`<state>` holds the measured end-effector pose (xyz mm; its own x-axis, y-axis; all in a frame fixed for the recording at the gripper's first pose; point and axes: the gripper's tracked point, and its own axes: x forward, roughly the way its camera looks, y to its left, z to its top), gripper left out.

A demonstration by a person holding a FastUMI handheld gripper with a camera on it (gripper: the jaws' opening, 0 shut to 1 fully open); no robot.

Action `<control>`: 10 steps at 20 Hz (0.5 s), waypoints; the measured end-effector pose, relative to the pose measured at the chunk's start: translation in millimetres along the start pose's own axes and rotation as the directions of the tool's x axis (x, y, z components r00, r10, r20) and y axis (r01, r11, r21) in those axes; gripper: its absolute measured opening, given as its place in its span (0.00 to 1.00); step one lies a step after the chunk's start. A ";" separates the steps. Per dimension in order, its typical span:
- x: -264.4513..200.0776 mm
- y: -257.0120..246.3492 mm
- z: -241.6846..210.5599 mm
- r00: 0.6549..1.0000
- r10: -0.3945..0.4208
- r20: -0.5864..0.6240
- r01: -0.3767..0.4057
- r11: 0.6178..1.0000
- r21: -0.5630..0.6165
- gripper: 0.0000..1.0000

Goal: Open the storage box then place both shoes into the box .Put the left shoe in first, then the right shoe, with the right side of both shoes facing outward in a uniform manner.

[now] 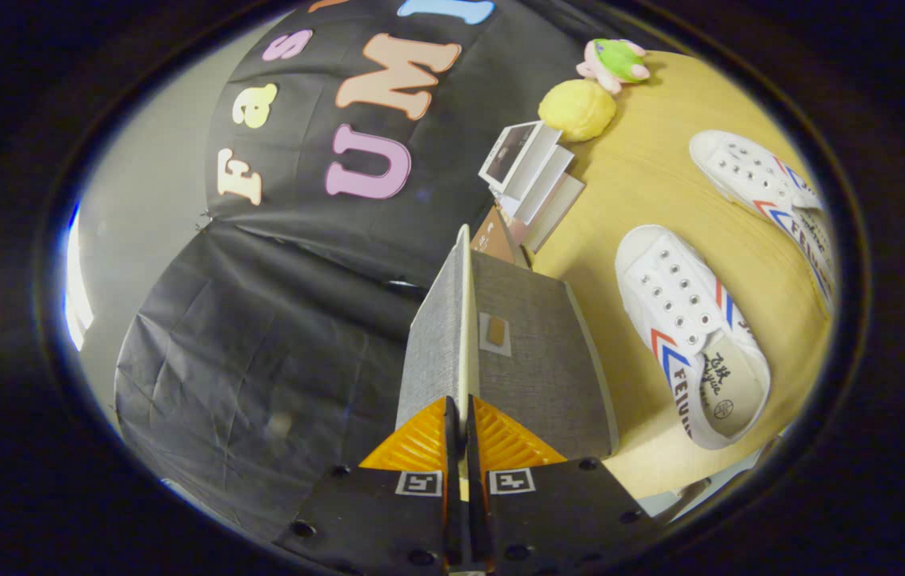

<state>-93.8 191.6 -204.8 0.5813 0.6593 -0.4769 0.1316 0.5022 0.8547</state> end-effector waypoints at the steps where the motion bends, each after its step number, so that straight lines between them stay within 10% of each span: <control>1: -2.2 7.5 1.2 1.000 0.011 -0.007 -0.011 1.000 -0.011 0.07; 10: -4.6 105.2 11.7 0.988 0.146 -0.052 -0.152 0.981 -0.124 0.11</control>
<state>-73.2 234.9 -110.3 0.5518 0.7539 -0.3565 -0.0586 0.4615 0.8852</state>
